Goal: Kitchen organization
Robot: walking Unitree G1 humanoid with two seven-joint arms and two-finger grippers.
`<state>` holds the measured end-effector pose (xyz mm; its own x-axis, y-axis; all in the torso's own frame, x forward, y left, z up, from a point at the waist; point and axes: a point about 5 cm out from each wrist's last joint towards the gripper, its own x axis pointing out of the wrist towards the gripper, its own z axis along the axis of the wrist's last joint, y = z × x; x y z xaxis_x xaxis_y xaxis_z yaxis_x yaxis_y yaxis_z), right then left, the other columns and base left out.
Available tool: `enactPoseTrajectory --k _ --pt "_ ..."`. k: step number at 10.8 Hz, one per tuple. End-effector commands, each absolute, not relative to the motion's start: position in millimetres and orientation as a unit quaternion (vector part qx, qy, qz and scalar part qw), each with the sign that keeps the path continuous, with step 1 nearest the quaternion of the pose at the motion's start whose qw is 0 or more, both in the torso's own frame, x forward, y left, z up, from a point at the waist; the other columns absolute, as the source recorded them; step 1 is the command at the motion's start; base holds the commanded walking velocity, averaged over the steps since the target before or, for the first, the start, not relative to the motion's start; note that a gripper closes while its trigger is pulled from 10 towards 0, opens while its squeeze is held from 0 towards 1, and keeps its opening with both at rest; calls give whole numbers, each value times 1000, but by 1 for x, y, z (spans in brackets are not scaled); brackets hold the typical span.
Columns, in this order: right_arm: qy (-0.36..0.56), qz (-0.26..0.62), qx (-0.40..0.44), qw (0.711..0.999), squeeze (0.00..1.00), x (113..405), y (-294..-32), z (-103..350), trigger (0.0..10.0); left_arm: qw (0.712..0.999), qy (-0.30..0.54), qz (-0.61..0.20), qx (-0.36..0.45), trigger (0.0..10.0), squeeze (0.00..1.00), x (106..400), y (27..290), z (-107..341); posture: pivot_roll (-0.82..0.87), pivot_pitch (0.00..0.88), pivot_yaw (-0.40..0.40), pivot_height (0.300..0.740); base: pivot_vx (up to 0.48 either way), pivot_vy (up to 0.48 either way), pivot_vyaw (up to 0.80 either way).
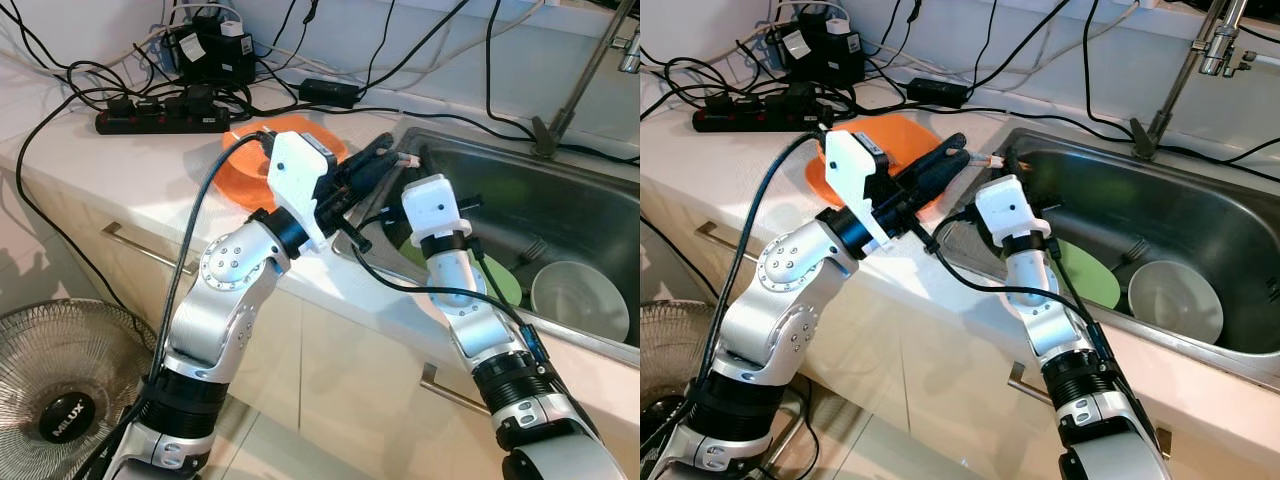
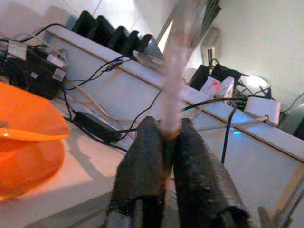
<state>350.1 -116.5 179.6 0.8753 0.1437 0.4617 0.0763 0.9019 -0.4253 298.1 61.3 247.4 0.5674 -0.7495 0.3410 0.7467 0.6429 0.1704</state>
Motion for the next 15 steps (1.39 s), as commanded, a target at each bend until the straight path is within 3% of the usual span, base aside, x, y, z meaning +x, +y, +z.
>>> enactPoseTrajectory --k 1,5,7,8,9,12,15 --pt "-264 6 -210 941 0 352 -120 189 0 887 -189 -421 2 10000 1000 300 63 248 232 0 -20 740 0 0 0" --pt "-262 4 -210 942 0 352 -121 189 0 887 -194 -420 -2 10000 1000 299 64 251 234 1 -21 740 0 0 0" --pt "-250 -18 -206 946 0 357 -134 190 0 893 -198 -405 4 10000 1000 301 67 249 235 0 -22 740 0 0 0" --pt "-244 -29 -204 948 0 359 -139 191 0 896 -198 -398 4 10000 0 301 68 247 234 0 -22 740 0 0 0" --pt "-226 -57 -183 955 0 366 -156 197 10000 911 -183 -370 -7 10000 0 305 73 235 234 0 -22 740 0 0 0" --pt "-130 -105 -122 978 0 386 -186 196 10000 932 -124 -341 8 10000 0 306 83 204 229 0 -27 740 0 0 0" --pt "-1 -99 -65 993 0 397 -196 172 10000 926 -40 -375 19 10000 0 299 73 169 233 0 -37 740 0 0 0"
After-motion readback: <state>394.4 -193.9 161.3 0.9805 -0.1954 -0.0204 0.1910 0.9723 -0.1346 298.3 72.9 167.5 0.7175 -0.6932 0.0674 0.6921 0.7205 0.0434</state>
